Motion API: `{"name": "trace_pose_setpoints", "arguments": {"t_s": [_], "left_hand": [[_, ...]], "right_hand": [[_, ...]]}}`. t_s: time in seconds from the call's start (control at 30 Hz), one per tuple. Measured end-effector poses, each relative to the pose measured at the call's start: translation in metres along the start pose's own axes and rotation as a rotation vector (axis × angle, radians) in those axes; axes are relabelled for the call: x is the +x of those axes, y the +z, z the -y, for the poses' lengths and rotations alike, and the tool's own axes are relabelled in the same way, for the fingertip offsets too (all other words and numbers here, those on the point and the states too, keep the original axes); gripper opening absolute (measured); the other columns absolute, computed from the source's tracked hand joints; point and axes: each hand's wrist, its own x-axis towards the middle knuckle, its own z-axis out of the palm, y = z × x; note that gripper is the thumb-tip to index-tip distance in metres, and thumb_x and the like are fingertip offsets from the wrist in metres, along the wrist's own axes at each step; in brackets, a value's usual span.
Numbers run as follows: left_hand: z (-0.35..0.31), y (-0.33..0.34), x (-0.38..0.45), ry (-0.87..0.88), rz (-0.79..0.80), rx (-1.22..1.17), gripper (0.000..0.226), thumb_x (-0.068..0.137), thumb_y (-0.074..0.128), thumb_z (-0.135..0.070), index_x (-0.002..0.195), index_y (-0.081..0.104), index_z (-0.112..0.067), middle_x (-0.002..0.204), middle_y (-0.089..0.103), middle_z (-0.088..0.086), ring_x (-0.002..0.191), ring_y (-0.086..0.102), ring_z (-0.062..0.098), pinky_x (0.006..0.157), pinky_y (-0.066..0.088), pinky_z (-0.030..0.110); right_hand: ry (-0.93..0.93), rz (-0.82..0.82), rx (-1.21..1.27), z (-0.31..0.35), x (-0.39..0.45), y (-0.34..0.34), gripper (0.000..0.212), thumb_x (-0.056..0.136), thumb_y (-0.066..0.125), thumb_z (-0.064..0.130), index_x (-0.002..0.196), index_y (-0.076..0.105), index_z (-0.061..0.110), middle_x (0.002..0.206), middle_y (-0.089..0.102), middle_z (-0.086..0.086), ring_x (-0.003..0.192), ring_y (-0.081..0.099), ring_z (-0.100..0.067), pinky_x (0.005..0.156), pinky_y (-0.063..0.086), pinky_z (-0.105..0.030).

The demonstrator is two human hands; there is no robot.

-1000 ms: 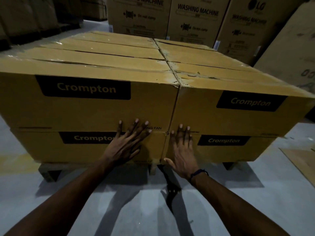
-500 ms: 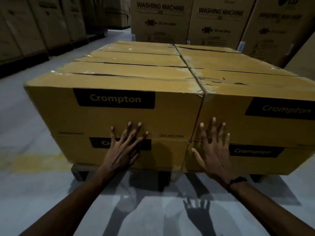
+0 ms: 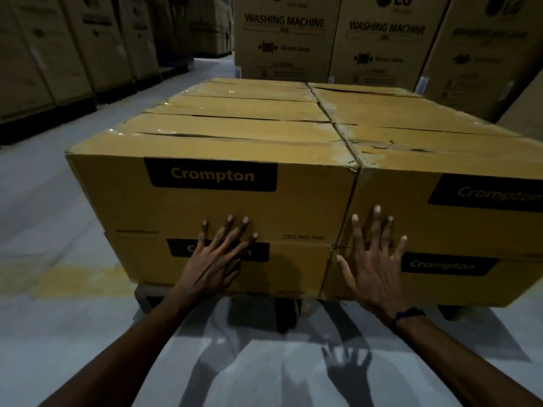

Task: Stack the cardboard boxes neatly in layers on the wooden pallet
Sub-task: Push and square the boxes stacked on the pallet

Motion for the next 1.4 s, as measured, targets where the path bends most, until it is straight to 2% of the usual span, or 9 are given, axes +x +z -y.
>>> {"name": "trace_pose_setpoints", "arguments": {"t_s": [0.17,0.3,0.4,0.57,0.7,0.77,1.07,1.3,1.4], "left_hand": [[-0.002,-0.021,0.012,-0.05,-0.169,-0.032,0.072,0.102,0.049,-0.042,0.164,0.015,-0.028,0.173,0.001,0.007,0.159,0.002,0.03,0.122,0.012,0.065],[-0.01,-0.06,0.044,-0.141,-0.334,-0.095,0.067,0.103,0.045,-0.04,0.164,0.02,-0.026,0.172,0.003,0.01,0.158,0.004,0.033,0.121,0.01,0.068],[-0.005,-0.079,0.068,-0.216,-0.399,-0.121,0.07,0.101,0.047,-0.045,0.164,0.02,-0.026,0.172,0.005,0.01,0.158,0.003,0.035,0.118,0.006,0.074],[0.007,-0.085,0.092,-0.281,-0.396,-0.188,0.075,0.098,0.047,-0.053,0.164,0.017,-0.032,0.173,0.003,0.002,0.159,-0.003,0.03,0.111,-0.003,0.081],[0.009,-0.081,0.095,-0.278,-0.403,-0.255,0.073,0.098,0.05,-0.051,0.163,0.021,-0.035,0.171,0.015,-0.001,0.159,-0.001,0.026,0.11,-0.002,0.083],[0.009,-0.081,0.095,-0.277,-0.415,-0.268,0.072,0.097,0.051,-0.051,0.162,0.024,-0.035,0.169,0.02,-0.001,0.159,0.002,0.026,0.11,-0.002,0.082],[0.003,-0.083,0.099,-0.297,-0.421,-0.302,0.068,0.097,0.053,-0.053,0.159,0.03,-0.036,0.164,0.027,0.001,0.156,0.013,0.029,0.111,-0.003,0.081],[-0.003,-0.105,0.097,-0.342,-0.318,-0.307,0.058,0.101,0.045,-0.057,0.154,0.038,-0.037,0.159,0.033,-0.002,0.152,0.023,0.029,0.11,0.005,0.083],[0.002,-0.119,0.098,-0.342,-0.285,-0.289,0.056,0.102,0.035,-0.064,0.15,0.042,-0.036,0.154,0.039,-0.001,0.149,0.029,0.027,0.111,0.002,0.083]], "right_hand": [[0.006,-0.092,0.004,-0.004,0.012,-0.023,0.087,0.096,0.042,0.058,0.164,0.013,0.013,0.17,-0.004,-0.021,0.157,-0.001,-0.039,0.115,0.017,-0.076],[0.0,-0.197,0.096,-0.006,0.044,-0.044,0.082,0.099,0.044,0.052,0.164,0.013,0.013,0.17,-0.002,-0.018,0.158,-0.002,-0.036,0.118,0.016,-0.071],[0.027,-0.278,0.165,-0.013,0.07,-0.059,0.077,0.102,0.044,0.048,0.164,0.012,0.015,0.171,-0.001,-0.015,0.158,-0.003,-0.034,0.121,0.012,-0.067],[0.018,-0.268,0.174,-0.011,0.088,-0.054,0.062,0.108,0.04,0.041,0.164,0.017,0.028,0.172,0.007,-0.001,0.158,-0.007,-0.031,0.122,0.004,-0.068],[0.055,-0.296,0.247,-0.006,0.095,-0.054,0.058,0.104,0.052,0.033,0.159,0.034,0.03,0.165,0.03,0.001,0.158,0.004,-0.028,0.122,0.005,-0.069],[0.062,-0.305,0.268,-0.004,0.097,-0.053,0.057,0.103,0.056,0.03,0.157,0.038,0.029,0.161,0.036,0.0,0.158,0.009,-0.026,0.122,0.003,-0.07],[0.06,-0.277,0.327,0.0,0.097,-0.06,0.054,0.102,0.055,0.024,0.154,0.042,0.028,0.157,0.041,-0.001,0.155,0.018,-0.027,0.122,-0.002,-0.068],[0.069,-0.169,0.248,0.001,0.092,-0.078,0.07,0.096,0.064,0.013,0.157,0.036,0.031,0.156,0.04,0.0,0.151,0.024,-0.028,0.121,0.004,-0.07],[0.059,-0.102,0.176,0.003,0.091,-0.089,0.084,0.092,0.069,0.011,0.16,0.027,0.036,0.157,0.038,-0.001,0.15,0.025,-0.03,0.12,0.009,-0.072]]}}
